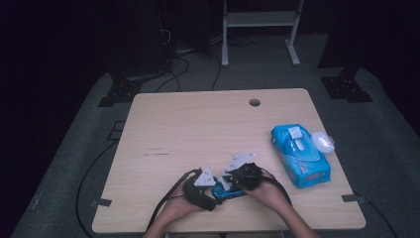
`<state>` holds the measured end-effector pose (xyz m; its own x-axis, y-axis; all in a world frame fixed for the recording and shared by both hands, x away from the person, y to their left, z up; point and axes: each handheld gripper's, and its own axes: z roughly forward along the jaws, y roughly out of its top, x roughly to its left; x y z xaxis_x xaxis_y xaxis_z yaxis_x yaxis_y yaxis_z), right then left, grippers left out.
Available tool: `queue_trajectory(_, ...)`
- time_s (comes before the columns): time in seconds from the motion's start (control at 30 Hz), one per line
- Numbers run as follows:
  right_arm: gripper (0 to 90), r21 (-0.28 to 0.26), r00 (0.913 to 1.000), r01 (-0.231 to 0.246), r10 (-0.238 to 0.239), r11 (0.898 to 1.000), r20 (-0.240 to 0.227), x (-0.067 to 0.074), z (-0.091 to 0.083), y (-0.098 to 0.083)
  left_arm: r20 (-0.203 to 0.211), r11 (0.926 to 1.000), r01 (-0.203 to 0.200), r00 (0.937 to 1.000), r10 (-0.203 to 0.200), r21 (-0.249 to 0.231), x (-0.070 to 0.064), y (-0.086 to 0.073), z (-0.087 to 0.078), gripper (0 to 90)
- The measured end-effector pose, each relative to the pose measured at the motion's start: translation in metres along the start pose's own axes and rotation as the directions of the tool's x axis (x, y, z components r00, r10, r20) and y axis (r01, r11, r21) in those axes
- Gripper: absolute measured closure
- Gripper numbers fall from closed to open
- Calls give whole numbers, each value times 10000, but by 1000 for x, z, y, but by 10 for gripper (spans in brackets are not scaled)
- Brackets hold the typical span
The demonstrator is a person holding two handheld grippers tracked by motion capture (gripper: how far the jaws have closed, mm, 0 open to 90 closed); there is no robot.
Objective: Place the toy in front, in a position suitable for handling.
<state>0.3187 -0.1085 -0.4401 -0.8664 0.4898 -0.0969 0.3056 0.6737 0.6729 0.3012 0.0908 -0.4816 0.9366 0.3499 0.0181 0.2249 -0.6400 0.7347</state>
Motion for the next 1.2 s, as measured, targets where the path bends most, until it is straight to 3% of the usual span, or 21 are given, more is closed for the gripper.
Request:
queue_trajectory(0.1,797,41,9991,-348,347,9994,246,-5,-3,-3,17,10000,-17,10000,17,0,0,0,0,231)
queue_trajectory(0.13,797,77,9994,-168,166,9998,293,-3,-2,-2,15,10000,-4,10000,4,-3,0,0,0,231)
queue_trajectory(0.17,796,32,10000,-65,65,10000,-71,5,3,4,8,10000,29,10000,-29,-7,0,0,0,231)
queue_trajectory(0.2,796,32,10000,-65,65,10000,-71,5,3,4,8,10000,29,10000,-29,-7,0,0,0,231)
queue_trajectory(0.23,795,-13,9991,255,-256,9997,-323,14,10,8,1,10000,46,10000,-46,-3,0,0,0,231)
queue_trajectory(0.33,795,-17,9985,451,-451,9990,-305,17,12,9,-19,10000,72,10000,-72,0,-1,0,0,231)
queue_trajectory(0.4,795,-50,9991,230,-232,9997,-345,11,8,6,-3,10000,40,10000,-40,12,0,0,0,231)
queue_trajectory(0.53,795,-78,9989,-423,425,9991,196,-10,-9,-10,-26,10000,-6,10000,6,0,0,0,0,231)
queue_trajectory(0.6,795,98,9959,-729,722,9973,544,-20,-16,-21,-15,10000,-38,10000,38,41,0,0,0,232)
queue_trajectory(0.63,795,-101,9928,-1113,1116,9937,445,-26,-21,-29,-26,10000,-27,10000,27,26,0,0,0,231)
queue_trajectory(0.9,795,-156,9973,-451,460,9989,575,-11,-18,-21,-36,10000,20,10000,-20,-18,0,0,0,230)
queue_trajectory(1.03,796,-12,9948,-658,657,9978,781,-21,-27,-36,-23,10000,21,10000,-21,-57,0,0,1,229)
queue_trajectory(1.13,796,-87,9913,-1164,1167,9932,611,-28,-30,-41,-13,10000,66,10000,-66,-75,-1,1,2,230)
queue_trajectory(1.2,796,-62,9925,-998,1000,9950,704,-24,-27,-37,-43,10000,52,10000,-52,-35,-1,1,2,230)
